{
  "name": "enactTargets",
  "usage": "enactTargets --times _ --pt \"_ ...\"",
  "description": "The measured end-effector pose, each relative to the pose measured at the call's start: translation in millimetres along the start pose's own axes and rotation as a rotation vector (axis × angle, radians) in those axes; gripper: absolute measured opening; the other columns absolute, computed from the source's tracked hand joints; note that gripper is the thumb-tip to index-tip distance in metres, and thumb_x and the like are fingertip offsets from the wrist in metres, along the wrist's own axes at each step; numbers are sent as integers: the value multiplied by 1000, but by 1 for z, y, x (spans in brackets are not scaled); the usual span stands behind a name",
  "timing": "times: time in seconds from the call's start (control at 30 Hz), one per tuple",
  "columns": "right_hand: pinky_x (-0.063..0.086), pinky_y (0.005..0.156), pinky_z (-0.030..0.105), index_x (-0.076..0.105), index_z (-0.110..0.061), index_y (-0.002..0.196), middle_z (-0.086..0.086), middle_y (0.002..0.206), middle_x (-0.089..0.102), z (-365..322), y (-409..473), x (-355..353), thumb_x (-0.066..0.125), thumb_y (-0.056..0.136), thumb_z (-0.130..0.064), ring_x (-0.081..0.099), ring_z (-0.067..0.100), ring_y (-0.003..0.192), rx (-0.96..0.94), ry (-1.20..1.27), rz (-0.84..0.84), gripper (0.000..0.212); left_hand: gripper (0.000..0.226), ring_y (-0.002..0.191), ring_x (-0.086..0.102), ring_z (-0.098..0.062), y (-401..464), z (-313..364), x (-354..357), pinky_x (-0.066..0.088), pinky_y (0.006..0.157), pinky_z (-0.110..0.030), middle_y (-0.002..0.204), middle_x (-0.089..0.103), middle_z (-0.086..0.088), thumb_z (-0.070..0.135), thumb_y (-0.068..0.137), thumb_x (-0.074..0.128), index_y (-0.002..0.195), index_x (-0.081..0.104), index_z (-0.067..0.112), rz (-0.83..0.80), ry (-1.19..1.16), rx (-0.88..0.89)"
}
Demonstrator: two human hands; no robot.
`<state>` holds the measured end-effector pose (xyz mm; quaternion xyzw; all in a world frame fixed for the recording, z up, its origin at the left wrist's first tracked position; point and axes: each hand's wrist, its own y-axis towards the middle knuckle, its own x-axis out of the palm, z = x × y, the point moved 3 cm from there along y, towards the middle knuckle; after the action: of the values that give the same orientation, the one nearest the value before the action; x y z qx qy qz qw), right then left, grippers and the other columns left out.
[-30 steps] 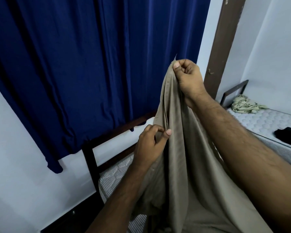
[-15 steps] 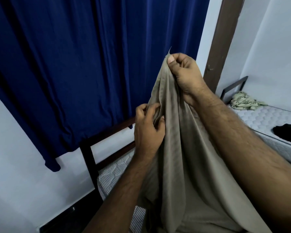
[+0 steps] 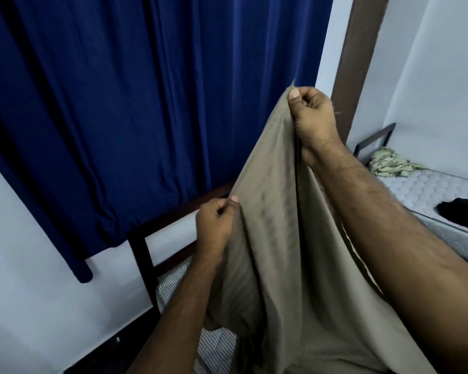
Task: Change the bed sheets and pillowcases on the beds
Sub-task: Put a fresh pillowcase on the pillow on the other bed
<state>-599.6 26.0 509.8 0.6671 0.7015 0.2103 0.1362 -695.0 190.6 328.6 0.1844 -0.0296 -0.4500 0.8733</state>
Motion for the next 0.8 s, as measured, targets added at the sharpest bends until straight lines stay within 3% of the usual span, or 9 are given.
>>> enactTargets --times 0.07,0.2,0.27,0.33,0.37,0.43,0.53,0.67,0.8 --pt "56 77 23 65 -17 90 -9 75 65 4 -2 0 58 102 -26 60 1 70 37 20 -13 16 31 64 57 -5 4 2 -17 46 69 -27 64 63 16 27 96 69 65 69 24 67 -36 15" --pt "58 86 33 68 -13 95 -3 80 69 5 -8 3 57 102 -25 63 8 76 103 137 -37 17 16 88 68 -11 7 5 -26 56 88 -42 87 73 8 33 91 74 86 80 19 39 -13 73" --pt "58 89 39 68 -14 95 -2 81 69 1 -10 6 58 102 -25 64 11 79 110 176 -88 17 23 103 64 -6 -6 8 -18 53 94 -39 104 68 16 43 86 75 89 79 21 -29 -9 82" --pt "56 91 44 67 -14 95 0 81 68 -4 -12 11 58 102 -25 63 14 79 90 199 -178 16 22 124 49 -2 -25 16 -7 42 101 -21 130 55 19 45 87 74 87 79 24 -100 95 235" --pt "56 91 45 66 -14 95 0 80 67 -6 -14 13 58 102 -25 62 15 78 77 199 -220 16 22 132 41 -4 -34 22 0 35 104 -19 141 48 17 45 89 72 85 79 25 -121 209 358" --pt "57 84 40 65 -13 95 0 79 65 -10 -17 17 58 102 -26 61 13 74 57 188 -281 16 20 141 34 -13 -45 30 14 31 109 -34 154 40 10 41 91 69 83 78 25 -167 381 503" --pt "56 79 33 64 -13 95 -2 78 65 -11 -23 20 57 102 -25 60 11 72 42 191 -327 15 17 134 41 -16 -48 39 16 38 104 -48 145 50 6 35 94 63 96 78 26 -90 423 517" --pt "55 78 31 63 -13 96 -2 77 64 -11 -24 15 56 102 -24 60 10 71 42 210 -338 14 27 127 44 -18 -59 50 16 34 99 -39 142 54 4 31 97 53 110 75 22 -27 613 734" --pt "55 77 32 62 -12 95 0 77 63 -13 -27 12 55 103 -23 59 12 71 49 242 -365 15 25 136 38 -3 -51 40 18 29 107 -43 139 56 15 26 102 49 109 72 22 -5 403 560"
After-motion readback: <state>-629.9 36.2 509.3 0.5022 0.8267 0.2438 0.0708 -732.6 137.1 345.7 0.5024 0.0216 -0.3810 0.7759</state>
